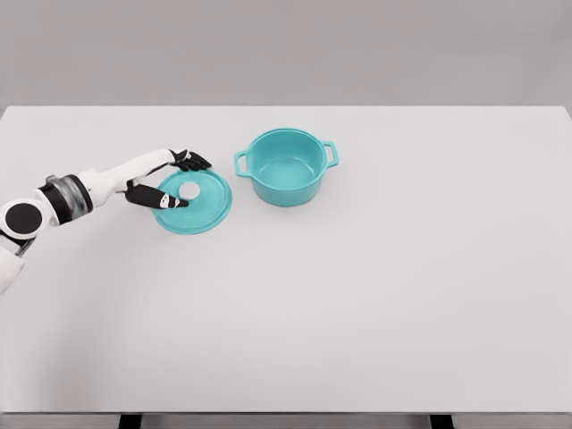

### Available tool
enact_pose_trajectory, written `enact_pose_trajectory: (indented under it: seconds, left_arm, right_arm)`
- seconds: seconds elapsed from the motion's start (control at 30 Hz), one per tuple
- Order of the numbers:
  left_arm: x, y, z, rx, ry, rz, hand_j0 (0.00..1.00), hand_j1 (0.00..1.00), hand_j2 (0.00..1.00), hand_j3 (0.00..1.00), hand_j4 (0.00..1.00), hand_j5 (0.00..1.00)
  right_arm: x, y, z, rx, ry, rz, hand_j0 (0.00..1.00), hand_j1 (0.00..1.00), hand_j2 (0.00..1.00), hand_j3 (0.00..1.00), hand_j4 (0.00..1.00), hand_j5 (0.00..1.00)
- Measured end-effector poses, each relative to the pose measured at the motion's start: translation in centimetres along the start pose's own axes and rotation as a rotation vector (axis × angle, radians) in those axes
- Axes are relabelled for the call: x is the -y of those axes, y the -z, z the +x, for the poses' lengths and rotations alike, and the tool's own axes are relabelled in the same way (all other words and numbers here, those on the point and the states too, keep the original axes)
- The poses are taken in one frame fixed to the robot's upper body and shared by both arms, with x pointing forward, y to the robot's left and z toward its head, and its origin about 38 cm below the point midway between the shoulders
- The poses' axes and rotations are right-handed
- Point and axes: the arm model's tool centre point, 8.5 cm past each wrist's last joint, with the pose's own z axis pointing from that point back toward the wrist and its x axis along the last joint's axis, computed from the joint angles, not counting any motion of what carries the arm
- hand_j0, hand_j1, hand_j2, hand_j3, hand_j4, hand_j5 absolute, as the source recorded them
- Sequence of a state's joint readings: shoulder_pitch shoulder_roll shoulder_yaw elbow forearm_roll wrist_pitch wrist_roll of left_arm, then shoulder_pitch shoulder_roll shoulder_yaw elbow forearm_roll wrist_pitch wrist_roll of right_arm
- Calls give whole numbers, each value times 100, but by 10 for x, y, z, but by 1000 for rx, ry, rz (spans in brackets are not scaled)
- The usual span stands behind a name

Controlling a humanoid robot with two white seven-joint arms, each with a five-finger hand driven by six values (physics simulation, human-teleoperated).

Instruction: Cover the pot with left arm

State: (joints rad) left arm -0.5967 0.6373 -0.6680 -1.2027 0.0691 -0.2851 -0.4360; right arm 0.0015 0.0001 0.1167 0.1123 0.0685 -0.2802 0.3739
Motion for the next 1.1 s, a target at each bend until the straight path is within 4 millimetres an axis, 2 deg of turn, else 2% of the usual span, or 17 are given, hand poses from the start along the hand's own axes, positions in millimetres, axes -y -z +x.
enact_pose_trajectory:
  seconds: [1.1]
  left_arm:
    - [5,3,1,9,-10,-7,76,76,76,76,76,76]
  right_arm:
    - [0,0,0,0,0,0,100,100,100,100,100,100]
